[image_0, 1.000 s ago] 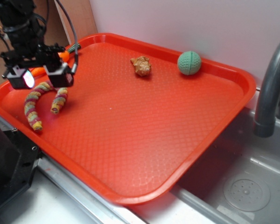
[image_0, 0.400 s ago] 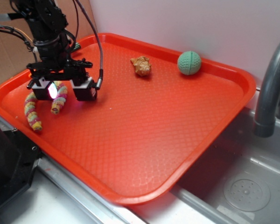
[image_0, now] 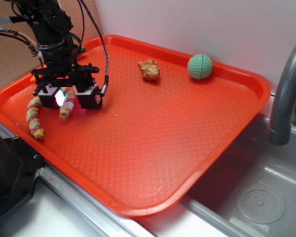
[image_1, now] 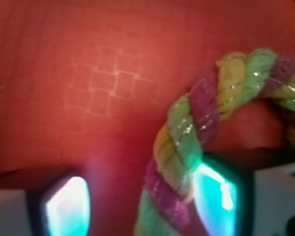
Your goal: Grab the multicolored rope.
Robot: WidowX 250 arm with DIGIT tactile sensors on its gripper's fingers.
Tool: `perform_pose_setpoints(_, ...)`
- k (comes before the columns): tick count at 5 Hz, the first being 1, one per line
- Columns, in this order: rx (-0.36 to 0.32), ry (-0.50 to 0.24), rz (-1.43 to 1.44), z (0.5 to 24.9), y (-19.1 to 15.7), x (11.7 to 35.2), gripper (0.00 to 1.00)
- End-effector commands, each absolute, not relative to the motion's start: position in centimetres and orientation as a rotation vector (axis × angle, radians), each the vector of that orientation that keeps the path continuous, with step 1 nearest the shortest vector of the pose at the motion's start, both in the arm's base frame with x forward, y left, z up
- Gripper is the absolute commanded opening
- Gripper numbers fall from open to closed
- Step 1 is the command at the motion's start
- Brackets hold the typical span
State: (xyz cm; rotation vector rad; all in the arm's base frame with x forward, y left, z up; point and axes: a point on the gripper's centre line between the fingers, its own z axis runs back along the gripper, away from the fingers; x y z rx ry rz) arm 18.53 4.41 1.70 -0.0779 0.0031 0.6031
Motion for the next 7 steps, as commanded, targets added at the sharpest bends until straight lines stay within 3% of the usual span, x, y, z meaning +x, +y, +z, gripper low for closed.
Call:
perform_pose_setpoints(1, -0.171, 0.042, 0.542, 2.4, 5.0, 18.5, 0.0)
perform_pose_setpoints(2, -0.175, 0.053, 0.41, 6.3, 4.9, 19.2, 0.0)
perform_pose_setpoints(4, -0.057, -0.132, 0.151, 16.2, 3.1, 17.6, 0.0)
perform_pose_setpoints(5, -0.066, -0.145, 0.113, 21.2, 3.1, 16.6, 0.0)
perform_pose_setpoints(6, -0.097, -0.218, 0.104, 26.0, 3.2, 15.5, 0.0)
perform_pose_setpoints(7, -0.114, -0.206, 0.13, 29.1, 3.9, 15.0, 0.0)
